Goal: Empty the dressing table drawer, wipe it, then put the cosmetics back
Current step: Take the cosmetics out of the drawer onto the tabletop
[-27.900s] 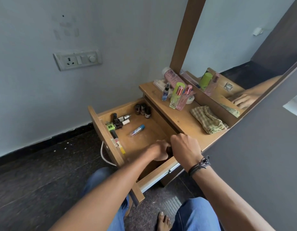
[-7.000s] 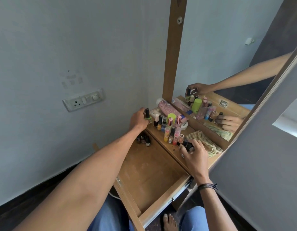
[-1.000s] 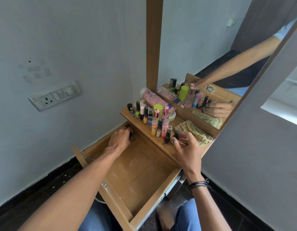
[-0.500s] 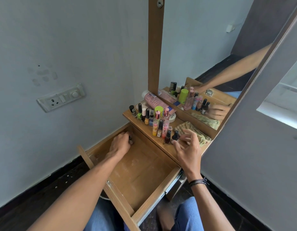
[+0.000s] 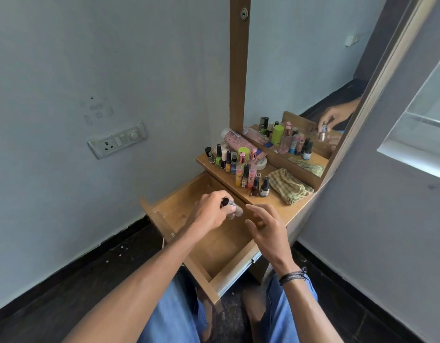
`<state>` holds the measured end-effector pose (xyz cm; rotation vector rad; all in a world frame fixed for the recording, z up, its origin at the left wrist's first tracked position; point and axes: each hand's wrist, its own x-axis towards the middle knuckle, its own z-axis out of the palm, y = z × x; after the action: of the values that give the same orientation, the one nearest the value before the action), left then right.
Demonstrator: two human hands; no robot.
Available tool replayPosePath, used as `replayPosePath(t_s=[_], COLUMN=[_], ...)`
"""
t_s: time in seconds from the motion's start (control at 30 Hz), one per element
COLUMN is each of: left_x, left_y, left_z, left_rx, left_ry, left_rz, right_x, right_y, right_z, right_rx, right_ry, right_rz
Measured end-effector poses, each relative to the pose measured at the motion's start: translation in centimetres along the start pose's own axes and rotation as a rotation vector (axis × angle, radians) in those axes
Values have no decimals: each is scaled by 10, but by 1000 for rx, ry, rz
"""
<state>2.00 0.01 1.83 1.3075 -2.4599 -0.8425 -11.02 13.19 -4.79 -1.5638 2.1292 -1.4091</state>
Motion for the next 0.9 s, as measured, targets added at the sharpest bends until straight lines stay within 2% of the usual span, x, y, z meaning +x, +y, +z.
replayPosePath(t_s=[0.13,0.4,0.63,0.9], left_x=[-16,-22,1,22], left_y=[30,59,73,73], left_z=[-4,1,14,49], left_rx=[19,84,-11,-70], left_ry=[-28,-84,75,201], left_rz=[50,113,123,93], right_x=[7,4,12,33], right_y=[-6,4,27,48], right_z=[-14,-32,-35,-24], right_rx=[29,82,56,-200], right_ry=[-55,-10,217,154], right_rz=[14,96,301,275])
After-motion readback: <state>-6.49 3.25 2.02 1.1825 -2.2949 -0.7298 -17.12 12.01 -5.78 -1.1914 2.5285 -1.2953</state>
